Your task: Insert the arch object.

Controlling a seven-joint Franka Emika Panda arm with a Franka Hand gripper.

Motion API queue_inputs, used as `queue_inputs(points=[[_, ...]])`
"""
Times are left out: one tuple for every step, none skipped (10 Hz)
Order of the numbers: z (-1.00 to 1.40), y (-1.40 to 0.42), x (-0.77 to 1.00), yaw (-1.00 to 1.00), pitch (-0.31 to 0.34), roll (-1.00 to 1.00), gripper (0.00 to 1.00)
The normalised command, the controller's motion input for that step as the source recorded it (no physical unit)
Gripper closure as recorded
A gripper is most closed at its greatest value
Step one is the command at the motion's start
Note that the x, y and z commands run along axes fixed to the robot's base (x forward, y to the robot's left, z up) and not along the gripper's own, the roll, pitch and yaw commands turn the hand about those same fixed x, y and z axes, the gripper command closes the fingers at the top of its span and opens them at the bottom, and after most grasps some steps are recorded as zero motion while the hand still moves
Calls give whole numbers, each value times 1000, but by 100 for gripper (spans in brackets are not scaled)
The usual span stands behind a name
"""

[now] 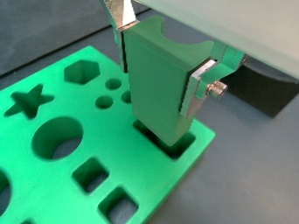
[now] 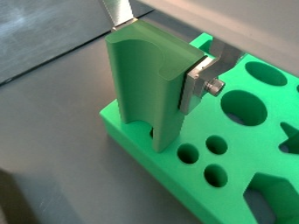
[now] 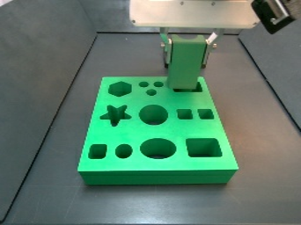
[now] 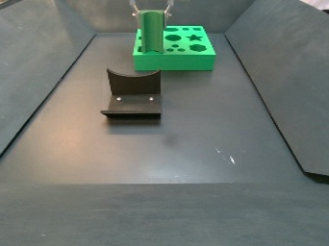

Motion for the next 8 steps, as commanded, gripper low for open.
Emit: queue_inputs(points=[[-789, -43, 617, 0, 139, 0, 100], [-820, 0, 380, 0, 91, 0, 100], [-1000, 0, 0, 0, 0, 0, 100], [-1000, 0, -29, 0, -16, -4, 100], [-1000, 0, -26, 0, -4, 0, 100], [-1000, 0, 0, 0, -34, 0, 100], [0, 46, 0, 0, 3, -36, 100], [0, 0, 0, 0, 0, 7, 100]])
